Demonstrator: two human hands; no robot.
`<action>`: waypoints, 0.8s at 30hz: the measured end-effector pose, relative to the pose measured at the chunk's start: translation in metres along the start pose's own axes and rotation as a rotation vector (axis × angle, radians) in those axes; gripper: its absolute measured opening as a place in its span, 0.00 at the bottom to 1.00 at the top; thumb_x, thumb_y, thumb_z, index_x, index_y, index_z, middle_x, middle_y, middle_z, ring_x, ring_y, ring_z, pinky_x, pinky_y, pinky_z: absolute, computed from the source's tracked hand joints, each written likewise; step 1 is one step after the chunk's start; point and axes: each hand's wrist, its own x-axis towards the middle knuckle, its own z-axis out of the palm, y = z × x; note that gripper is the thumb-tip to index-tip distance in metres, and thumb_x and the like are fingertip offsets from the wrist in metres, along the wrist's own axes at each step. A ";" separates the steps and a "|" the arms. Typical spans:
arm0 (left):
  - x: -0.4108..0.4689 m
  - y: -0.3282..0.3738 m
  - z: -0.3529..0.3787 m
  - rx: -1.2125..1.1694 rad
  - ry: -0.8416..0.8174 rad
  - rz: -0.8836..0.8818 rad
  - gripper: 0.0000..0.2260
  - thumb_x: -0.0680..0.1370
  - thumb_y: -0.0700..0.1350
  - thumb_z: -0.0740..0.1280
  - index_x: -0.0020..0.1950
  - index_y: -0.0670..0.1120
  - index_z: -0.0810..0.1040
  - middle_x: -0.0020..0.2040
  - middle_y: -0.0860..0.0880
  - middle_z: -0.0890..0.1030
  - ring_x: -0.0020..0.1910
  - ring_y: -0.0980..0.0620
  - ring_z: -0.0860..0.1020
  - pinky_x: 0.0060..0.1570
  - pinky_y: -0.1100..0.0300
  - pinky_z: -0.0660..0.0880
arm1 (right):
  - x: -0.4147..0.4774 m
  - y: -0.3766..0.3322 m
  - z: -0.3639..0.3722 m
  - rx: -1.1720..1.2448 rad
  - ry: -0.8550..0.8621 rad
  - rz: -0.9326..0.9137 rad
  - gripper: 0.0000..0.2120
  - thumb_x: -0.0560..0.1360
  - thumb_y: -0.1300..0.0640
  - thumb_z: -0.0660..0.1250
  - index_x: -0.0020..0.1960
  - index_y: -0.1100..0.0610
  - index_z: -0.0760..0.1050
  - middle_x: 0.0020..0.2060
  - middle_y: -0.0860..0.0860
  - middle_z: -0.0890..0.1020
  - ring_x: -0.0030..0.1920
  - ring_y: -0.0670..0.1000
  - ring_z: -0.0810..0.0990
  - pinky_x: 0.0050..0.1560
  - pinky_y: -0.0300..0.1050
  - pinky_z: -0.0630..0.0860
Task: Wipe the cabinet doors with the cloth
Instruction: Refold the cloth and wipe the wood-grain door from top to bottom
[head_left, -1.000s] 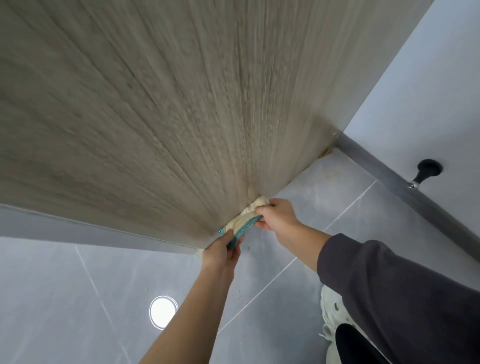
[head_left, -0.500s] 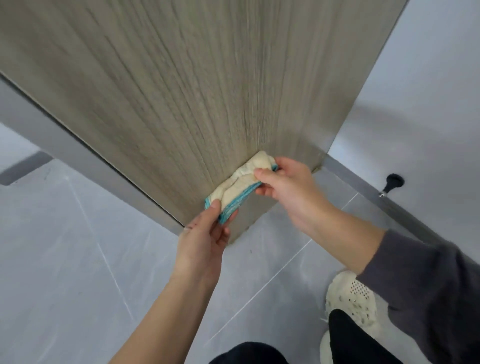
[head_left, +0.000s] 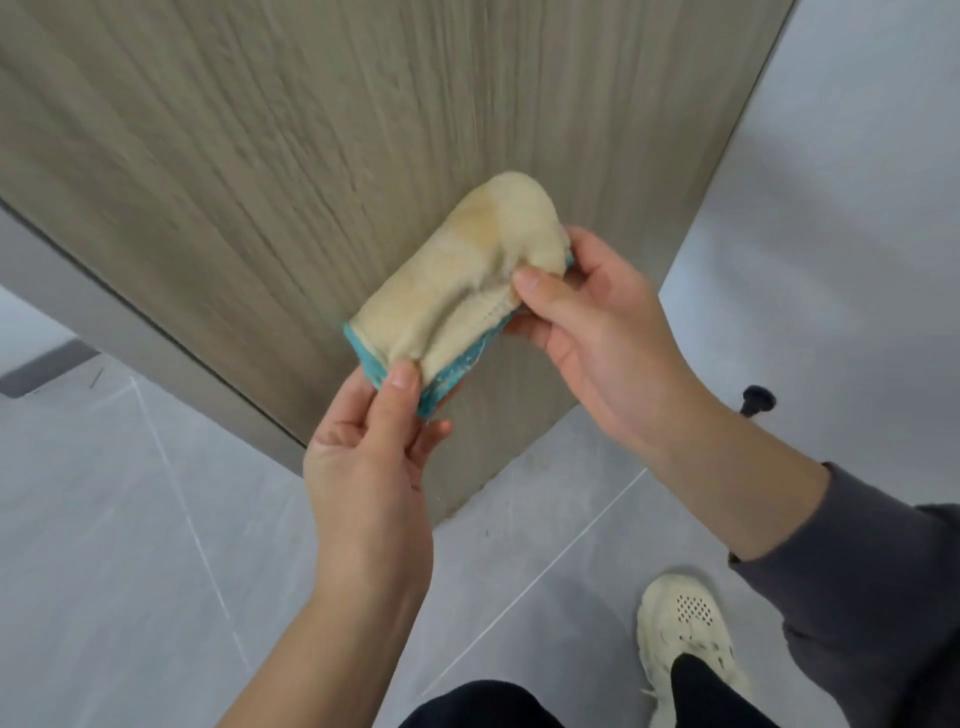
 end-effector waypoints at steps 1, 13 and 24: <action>0.002 -0.017 -0.003 0.020 0.017 -0.042 0.11 0.71 0.48 0.68 0.52 0.48 0.82 0.50 0.52 0.84 0.46 0.56 0.80 0.37 0.67 0.76 | -0.004 0.012 -0.015 -0.007 0.035 0.035 0.08 0.75 0.67 0.65 0.54 0.61 0.75 0.43 0.53 0.83 0.47 0.50 0.82 0.47 0.45 0.80; 0.074 -0.261 -0.066 0.175 0.249 -0.810 0.12 0.78 0.38 0.68 0.59 0.35 0.77 0.49 0.40 0.83 0.38 0.50 0.84 0.31 0.63 0.79 | -0.004 0.219 -0.188 -0.283 0.485 0.774 0.08 0.76 0.68 0.67 0.55 0.64 0.76 0.49 0.62 0.80 0.42 0.54 0.81 0.39 0.42 0.81; 0.125 -0.323 -0.086 0.070 0.445 -0.987 0.15 0.79 0.38 0.67 0.64 0.32 0.73 0.50 0.38 0.81 0.40 0.46 0.81 0.26 0.62 0.79 | 0.042 0.293 -0.208 -0.451 0.599 0.960 0.14 0.72 0.70 0.71 0.57 0.66 0.76 0.53 0.62 0.80 0.54 0.61 0.82 0.47 0.51 0.81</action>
